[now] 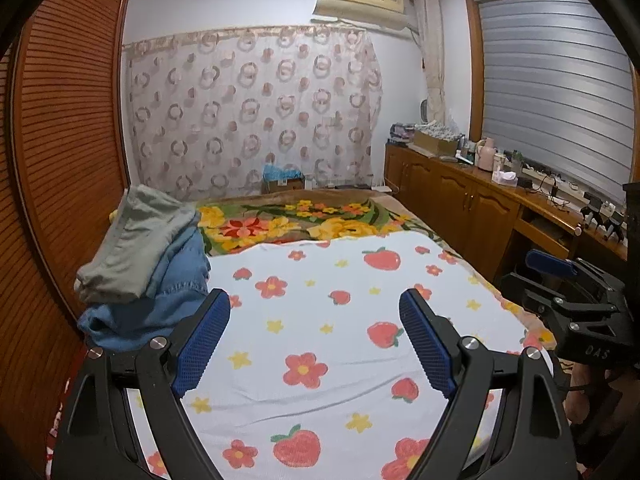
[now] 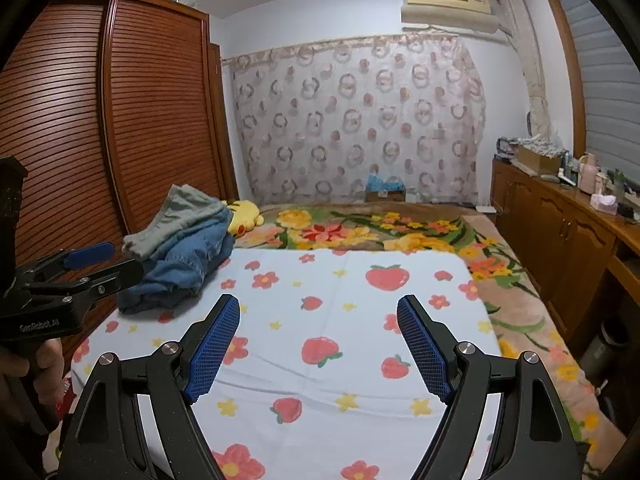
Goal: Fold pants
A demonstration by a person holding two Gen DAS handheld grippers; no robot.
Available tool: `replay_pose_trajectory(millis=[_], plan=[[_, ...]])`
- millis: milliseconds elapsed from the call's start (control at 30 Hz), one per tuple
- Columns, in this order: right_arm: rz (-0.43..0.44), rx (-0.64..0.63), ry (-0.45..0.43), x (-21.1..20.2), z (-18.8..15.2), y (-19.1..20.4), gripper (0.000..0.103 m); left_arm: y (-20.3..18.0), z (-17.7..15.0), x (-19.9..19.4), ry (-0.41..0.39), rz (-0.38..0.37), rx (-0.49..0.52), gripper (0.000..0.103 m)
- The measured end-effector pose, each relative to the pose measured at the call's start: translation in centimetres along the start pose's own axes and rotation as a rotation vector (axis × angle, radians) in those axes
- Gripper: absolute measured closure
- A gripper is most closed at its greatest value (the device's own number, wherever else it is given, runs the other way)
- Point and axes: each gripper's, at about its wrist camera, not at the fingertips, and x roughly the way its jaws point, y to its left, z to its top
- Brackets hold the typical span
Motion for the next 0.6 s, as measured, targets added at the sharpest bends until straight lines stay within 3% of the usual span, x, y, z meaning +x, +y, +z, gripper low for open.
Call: replay_pose_trajectory(millis=[600], plan=[[-0.008, -0.015, -0.083, -3.5, -1.7, 0.6, 0.020, 0.5, 0.5, -3.5, -0.046, 0.028, -0.006, 0.016]])
